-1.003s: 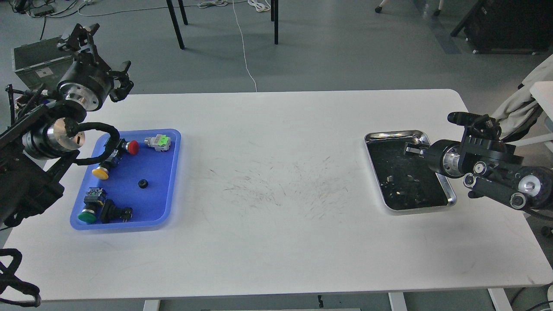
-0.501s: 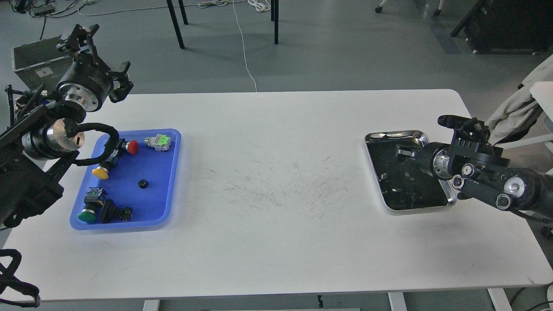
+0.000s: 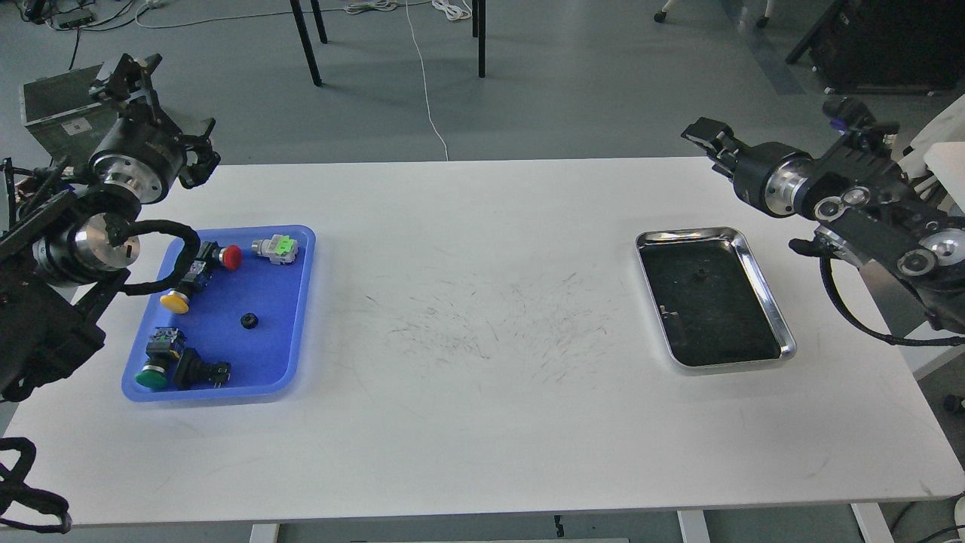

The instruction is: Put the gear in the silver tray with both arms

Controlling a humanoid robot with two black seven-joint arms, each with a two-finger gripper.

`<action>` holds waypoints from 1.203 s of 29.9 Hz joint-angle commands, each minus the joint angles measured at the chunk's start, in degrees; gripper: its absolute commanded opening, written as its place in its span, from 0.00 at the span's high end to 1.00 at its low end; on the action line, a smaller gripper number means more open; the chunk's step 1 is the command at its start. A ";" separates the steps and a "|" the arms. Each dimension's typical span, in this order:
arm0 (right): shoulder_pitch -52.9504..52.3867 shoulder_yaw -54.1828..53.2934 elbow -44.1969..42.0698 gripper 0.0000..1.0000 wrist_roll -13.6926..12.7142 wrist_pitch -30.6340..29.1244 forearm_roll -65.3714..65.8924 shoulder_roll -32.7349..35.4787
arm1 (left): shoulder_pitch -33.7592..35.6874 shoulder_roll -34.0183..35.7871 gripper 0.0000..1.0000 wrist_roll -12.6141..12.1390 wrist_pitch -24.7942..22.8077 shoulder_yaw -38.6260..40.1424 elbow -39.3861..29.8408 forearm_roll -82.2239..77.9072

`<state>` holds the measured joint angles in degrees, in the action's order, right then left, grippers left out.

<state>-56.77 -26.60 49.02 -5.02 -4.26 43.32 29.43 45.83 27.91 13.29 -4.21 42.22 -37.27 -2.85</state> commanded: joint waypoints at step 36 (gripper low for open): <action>32.52 -41.34 2.75 0.02 1.41 -22.46 -54.04 0.19 | -8.55 24.74 0.05 4.29 4.30 -27.19 -31.56 -88.18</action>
<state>-24.44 -68.03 51.76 -3.59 -26.73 -10.77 29.70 39.66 53.10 17.77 -2.04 15.13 -71.14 -85.22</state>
